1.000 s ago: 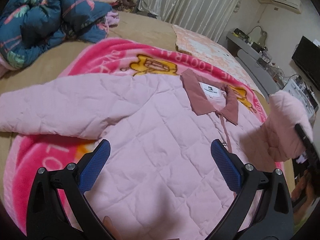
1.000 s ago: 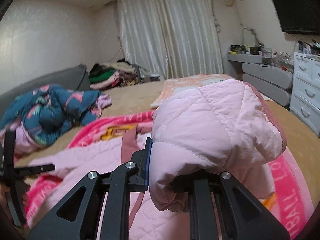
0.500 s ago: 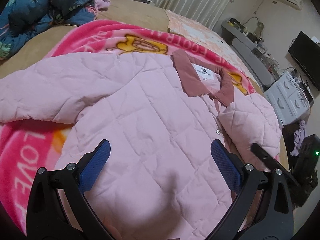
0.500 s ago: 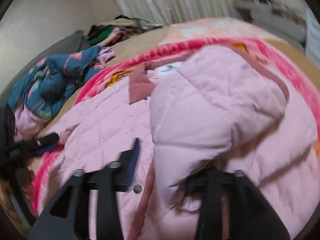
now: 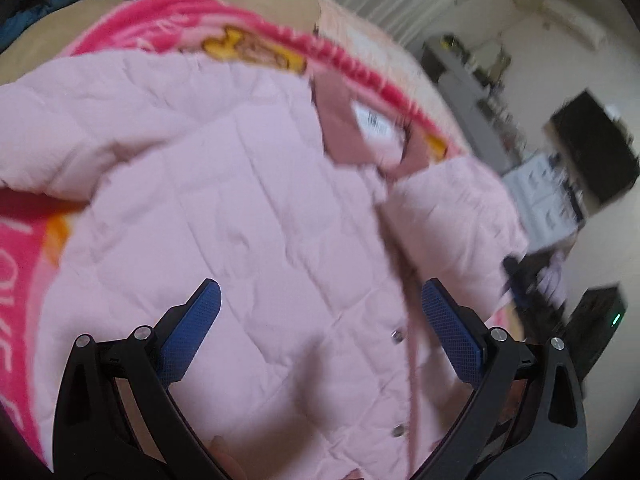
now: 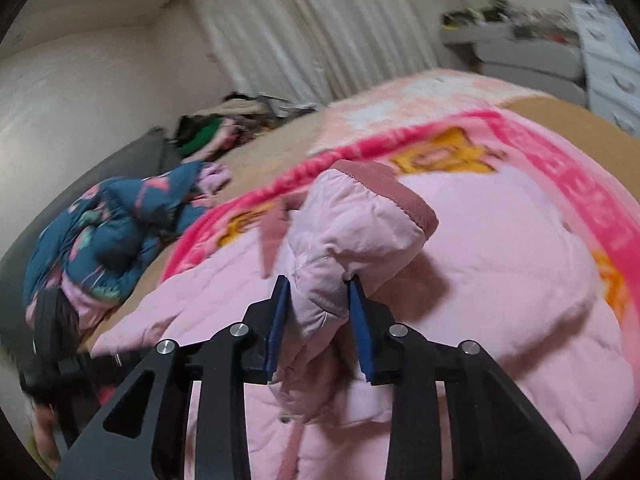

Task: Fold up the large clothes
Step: 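Carry the sleeve across the jacket body and open the right tool, then grasp the trimmed front panel edge with the left tool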

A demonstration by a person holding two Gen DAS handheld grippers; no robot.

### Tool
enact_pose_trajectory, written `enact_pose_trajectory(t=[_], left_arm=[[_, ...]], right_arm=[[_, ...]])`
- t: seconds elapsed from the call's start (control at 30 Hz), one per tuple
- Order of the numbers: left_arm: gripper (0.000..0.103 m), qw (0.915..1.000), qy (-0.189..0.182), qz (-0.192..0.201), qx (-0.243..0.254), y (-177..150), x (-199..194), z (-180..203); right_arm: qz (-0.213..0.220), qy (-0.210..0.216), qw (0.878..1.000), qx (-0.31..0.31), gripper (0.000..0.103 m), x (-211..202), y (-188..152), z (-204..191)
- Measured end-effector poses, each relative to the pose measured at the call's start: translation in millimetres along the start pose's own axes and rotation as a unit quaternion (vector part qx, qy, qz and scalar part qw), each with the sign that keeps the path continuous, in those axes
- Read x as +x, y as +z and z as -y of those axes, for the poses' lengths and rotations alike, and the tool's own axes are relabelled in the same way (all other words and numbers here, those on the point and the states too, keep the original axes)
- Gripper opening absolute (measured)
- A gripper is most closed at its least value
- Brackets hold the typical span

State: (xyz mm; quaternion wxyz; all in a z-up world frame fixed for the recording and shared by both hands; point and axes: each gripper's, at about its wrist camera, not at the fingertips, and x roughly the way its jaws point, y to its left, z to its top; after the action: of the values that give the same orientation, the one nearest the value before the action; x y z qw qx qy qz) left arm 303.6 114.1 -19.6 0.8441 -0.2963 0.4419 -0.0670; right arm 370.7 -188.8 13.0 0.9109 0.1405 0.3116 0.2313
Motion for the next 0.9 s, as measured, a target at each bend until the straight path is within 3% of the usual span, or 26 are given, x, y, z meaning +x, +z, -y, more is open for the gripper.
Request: enact_pose_trajectory(t=[0.1, 0.3, 0.4, 0.43, 0.47, 0.57, 0.67, 0.83, 0.9], left_arm=[[0.094, 0.9998, -0.015, 0.011, -0.011, 6, -12, -2], [0.094, 0.9985, -0.047, 0.009, -0.027, 11, -17, 1], [0.094, 0.9979, -0.055, -0.009, -0.032, 7, -8, -1], [0.094, 0.9971, -0.064, -0.017, -0.039, 5, -4, -2], [0.094, 0.9960, -0.071, -0.028, -0.047, 3, 3, -4], [0.094, 0.9942, -0.076, -0.045, -0.061, -3, 16, -10], [0.094, 0.9875, -0.106, -0.068, -0.095, -9, 31, -19], [0.094, 0.9803, -0.132, -0.067, -0.131, -9, 34, -30], [0.094, 0.9837, -0.123, -0.050, -0.121, -4, 28, -29]], right_arm=[[-0.010, 0.023, 0.998, -0.057, 0.027, 6, -2, -26], [-0.074, 0.060, 0.984, -0.150, 0.024, 21, -23, -72], [-0.118, 0.093, 0.978, -0.147, 0.032, 23, -25, -75], [-0.131, 0.098, 0.976, -0.145, 0.043, 24, -25, -75], [-0.134, 0.093, 0.976, -0.142, 0.049, 23, -25, -74], [-0.130, 0.050, 0.983, -0.120, 0.051, 22, -12, -53], [-0.113, 0.013, 0.992, -0.056, 0.055, 15, 5, -15], [-0.077, -0.044, 0.996, -0.007, 0.057, -5, 26, 33], [-0.062, -0.063, 0.996, 0.004, 0.057, -15, 31, 46]])
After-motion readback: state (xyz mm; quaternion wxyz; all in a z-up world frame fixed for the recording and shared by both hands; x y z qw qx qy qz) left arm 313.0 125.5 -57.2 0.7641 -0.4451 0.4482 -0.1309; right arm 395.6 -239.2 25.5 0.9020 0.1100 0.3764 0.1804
